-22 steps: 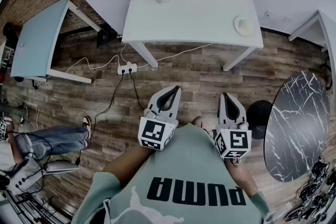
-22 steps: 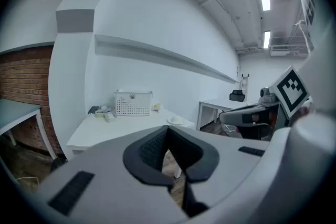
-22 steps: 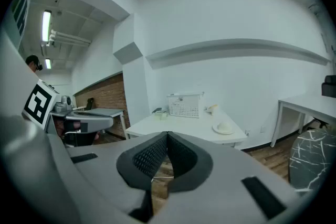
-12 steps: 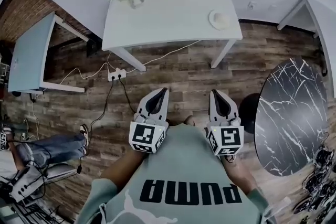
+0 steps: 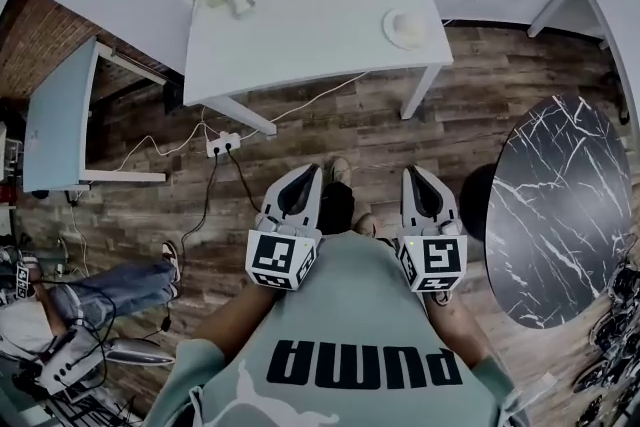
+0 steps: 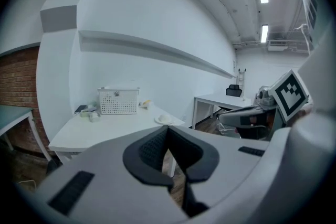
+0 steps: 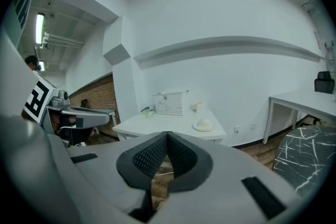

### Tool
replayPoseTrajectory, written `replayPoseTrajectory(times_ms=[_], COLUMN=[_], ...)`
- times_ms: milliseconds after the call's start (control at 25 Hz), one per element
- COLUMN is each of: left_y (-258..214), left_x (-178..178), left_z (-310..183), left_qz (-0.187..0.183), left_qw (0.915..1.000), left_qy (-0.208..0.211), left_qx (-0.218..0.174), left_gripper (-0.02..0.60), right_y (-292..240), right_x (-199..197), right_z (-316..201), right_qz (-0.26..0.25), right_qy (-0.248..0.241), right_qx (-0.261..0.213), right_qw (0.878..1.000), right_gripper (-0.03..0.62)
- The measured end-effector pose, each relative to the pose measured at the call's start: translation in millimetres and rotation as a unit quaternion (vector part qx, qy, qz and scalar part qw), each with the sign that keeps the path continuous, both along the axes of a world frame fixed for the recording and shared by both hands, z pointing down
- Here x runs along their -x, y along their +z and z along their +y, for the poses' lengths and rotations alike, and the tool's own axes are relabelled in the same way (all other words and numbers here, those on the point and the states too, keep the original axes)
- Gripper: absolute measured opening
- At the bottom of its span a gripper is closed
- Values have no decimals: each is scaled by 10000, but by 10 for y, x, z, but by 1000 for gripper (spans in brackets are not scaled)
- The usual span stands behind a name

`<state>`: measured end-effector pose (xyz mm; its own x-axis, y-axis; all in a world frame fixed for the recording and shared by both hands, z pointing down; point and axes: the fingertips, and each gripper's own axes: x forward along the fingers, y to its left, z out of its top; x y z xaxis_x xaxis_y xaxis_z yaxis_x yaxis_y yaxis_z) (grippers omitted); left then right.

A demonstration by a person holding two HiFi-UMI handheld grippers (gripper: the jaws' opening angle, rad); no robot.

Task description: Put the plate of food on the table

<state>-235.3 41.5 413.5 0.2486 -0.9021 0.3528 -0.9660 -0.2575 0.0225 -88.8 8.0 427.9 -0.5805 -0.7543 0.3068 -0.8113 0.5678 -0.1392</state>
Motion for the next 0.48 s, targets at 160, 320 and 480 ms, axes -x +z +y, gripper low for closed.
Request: replayPoseTrajectory(times_ms=[160, 320, 480], left_y=[65, 149, 203], left_x=[-53, -84, 16], left_z=[-260, -562, -936], left_qz=[74, 185, 305], left_qw=[9997, 9985, 9974], left_qy=[230, 478, 612], left_qx=[79, 185, 241], left_gripper=[6, 6, 6], right_y=[50, 123, 183], right_x=[-54, -69, 17], right_z=[-180, -396, -675], right_qz=[73, 168, 298], right_qy=[189, 393, 521], right_qx=[74, 214, 346], right_qw=[9998, 9989, 9976], right_gripper=[8, 8, 8])
